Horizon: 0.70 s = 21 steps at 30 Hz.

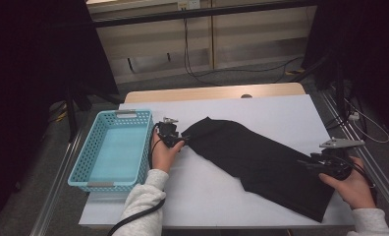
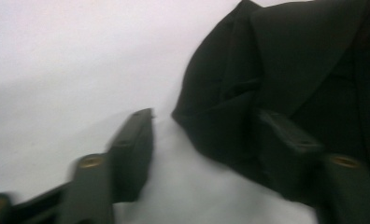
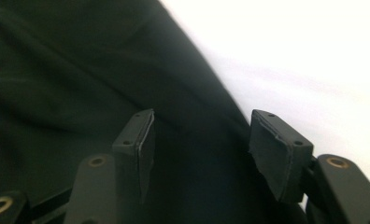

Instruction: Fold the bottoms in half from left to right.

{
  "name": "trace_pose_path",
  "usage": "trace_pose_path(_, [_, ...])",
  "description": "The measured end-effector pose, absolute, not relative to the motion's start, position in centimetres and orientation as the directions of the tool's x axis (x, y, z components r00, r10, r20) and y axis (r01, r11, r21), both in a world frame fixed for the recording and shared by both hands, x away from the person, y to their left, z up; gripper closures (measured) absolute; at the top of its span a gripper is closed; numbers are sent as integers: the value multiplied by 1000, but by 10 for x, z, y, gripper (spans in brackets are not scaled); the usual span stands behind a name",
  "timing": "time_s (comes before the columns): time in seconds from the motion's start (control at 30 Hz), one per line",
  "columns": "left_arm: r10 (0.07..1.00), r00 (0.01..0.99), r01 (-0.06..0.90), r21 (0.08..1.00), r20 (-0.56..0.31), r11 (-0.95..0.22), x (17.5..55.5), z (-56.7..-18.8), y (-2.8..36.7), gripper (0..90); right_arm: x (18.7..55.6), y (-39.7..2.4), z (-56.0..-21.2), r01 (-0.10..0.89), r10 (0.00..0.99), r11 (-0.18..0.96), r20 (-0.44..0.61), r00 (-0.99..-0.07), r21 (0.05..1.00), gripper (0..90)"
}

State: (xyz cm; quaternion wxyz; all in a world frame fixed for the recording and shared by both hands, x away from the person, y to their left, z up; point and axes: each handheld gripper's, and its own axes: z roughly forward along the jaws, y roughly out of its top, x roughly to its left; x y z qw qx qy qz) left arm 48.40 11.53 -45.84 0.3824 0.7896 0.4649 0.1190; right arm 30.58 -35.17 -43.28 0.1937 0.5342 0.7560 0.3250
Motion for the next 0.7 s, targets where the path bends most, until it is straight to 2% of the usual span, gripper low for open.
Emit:
trace_pose_path(0.13, [824, 531, 671, 692, -199, -266, 484, -456, 112, 737, 307, -339, -433, 677, 920, 252, 46, -389, 692, 400])
trace_pose_path(0.2, [830, 525, 678, 683, -190, -273, 484, -453, 111, 814, 308, -336, -434, 675, 915, 267, 38, -401, 687, 394])
trace_pose_path(0.37, [842, 481, 716, 664, -245, -216, 488, -447, 122, 836, 308, -333, -436, 675, 910, 276, 40, -413, 684, 390])
trace_pose_path(0.7, [851, 454, 721, 670, -263, -177, 482, -436, 134, 837, 306, -313, -432, 641, 878, 311, 45, -476, 702, 373])
